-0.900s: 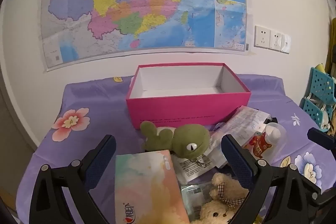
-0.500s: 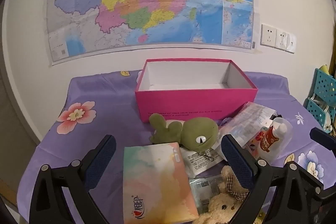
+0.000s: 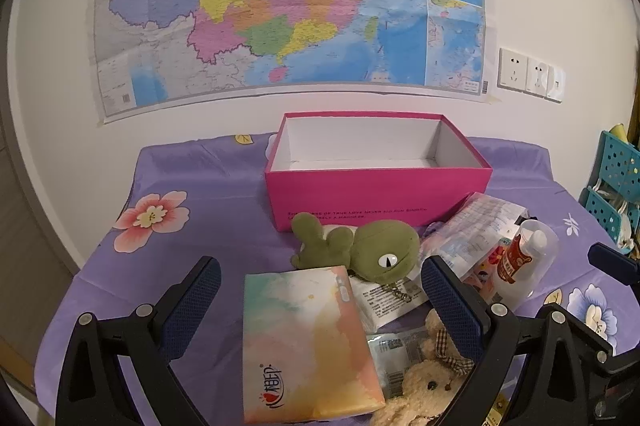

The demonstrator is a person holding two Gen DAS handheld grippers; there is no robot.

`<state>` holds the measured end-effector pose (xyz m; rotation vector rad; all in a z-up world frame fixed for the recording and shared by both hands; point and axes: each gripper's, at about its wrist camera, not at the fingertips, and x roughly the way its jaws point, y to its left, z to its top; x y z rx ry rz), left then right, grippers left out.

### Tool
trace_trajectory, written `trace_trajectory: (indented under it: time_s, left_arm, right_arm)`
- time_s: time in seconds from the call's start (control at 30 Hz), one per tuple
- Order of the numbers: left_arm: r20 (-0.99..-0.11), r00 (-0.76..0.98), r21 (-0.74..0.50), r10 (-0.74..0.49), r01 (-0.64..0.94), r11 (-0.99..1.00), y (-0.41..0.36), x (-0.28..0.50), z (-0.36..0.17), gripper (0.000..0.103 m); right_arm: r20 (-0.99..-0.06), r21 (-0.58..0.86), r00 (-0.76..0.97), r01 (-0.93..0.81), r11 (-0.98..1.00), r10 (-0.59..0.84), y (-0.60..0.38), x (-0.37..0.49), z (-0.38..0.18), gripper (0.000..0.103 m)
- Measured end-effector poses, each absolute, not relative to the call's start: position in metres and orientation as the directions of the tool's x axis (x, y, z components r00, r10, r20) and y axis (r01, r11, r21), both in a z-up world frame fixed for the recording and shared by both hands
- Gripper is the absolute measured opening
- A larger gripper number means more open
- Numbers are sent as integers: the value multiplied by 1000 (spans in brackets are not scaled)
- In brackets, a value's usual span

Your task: Organize soft objects

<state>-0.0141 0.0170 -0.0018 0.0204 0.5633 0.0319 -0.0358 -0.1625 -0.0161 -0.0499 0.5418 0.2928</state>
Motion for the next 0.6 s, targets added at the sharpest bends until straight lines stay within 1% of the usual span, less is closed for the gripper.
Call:
trace_trajectory:
  time_s: [0.6]
  left_arm:
    - [-538,842,25,32,-22,999,18,-14,-6,102]
  right_arm:
    - [-516,44,808,-307,951,285,-161,-39,-15,101]
